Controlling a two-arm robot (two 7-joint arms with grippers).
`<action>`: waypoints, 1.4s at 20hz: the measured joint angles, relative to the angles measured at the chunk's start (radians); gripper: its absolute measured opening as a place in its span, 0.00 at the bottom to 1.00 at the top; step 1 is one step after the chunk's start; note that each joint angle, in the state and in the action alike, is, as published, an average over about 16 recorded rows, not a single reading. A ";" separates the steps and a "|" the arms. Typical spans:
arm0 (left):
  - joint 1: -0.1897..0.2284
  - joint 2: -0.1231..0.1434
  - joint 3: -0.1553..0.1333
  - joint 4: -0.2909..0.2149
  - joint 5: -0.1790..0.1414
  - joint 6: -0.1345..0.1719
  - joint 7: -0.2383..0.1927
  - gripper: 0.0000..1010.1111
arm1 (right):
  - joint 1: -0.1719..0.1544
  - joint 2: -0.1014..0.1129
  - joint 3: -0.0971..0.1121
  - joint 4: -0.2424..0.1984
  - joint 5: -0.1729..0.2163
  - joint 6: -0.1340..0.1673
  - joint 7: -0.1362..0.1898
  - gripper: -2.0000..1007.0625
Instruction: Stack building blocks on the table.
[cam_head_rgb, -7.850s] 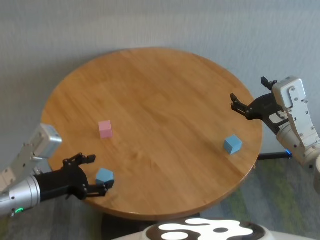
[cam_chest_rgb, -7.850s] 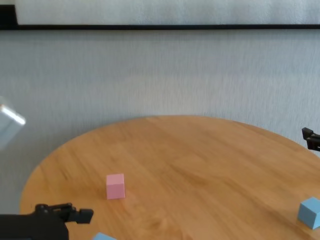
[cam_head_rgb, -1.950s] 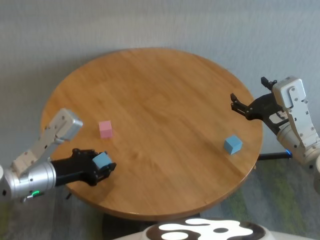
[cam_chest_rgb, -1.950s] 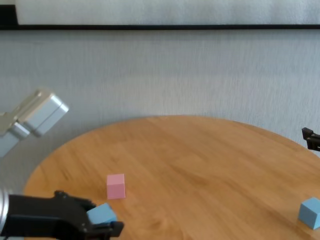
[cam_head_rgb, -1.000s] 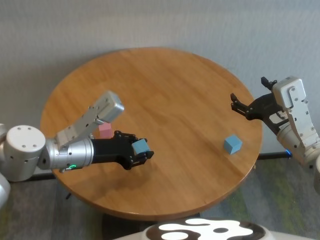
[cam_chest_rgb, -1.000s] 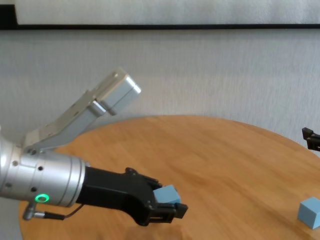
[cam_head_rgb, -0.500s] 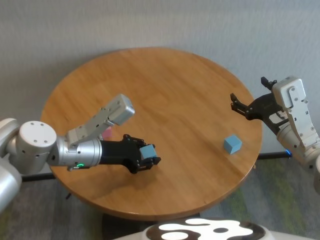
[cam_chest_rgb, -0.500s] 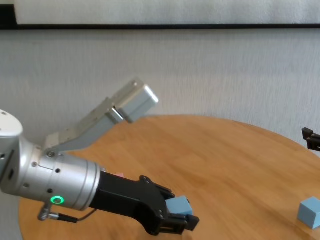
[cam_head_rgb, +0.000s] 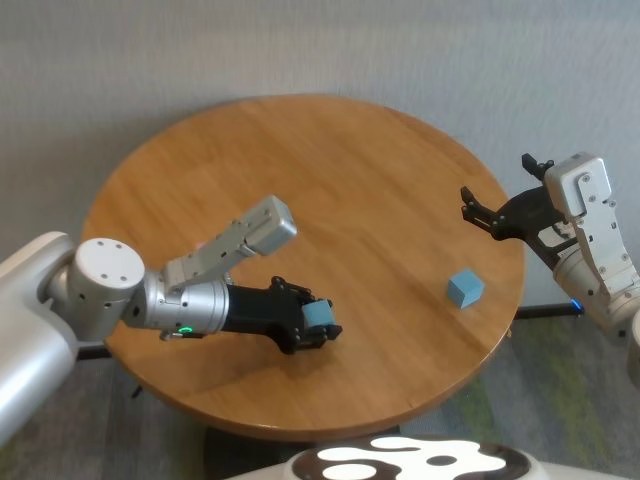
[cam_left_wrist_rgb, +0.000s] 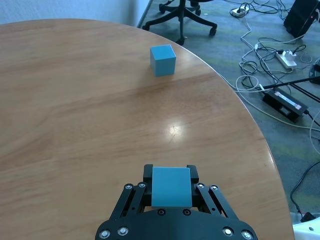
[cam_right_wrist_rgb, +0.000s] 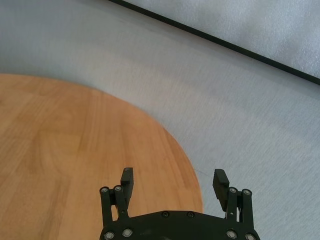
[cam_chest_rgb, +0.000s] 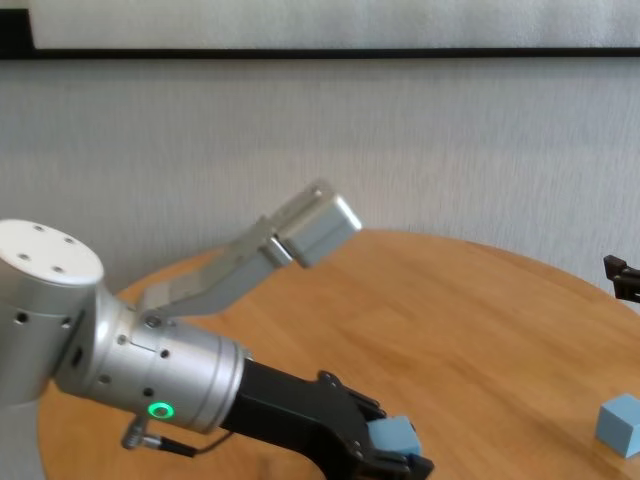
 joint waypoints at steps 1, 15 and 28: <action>-0.005 -0.006 0.004 0.012 0.001 -0.004 -0.003 0.40 | 0.000 0.000 0.000 0.000 0.000 0.000 0.000 1.00; -0.064 -0.063 0.029 0.134 0.029 -0.047 -0.019 0.40 | 0.000 0.000 0.000 0.000 0.000 0.000 0.000 1.00; -0.073 -0.072 0.030 0.151 0.047 -0.058 -0.008 0.44 | 0.000 0.000 0.000 0.000 0.000 0.000 0.000 1.00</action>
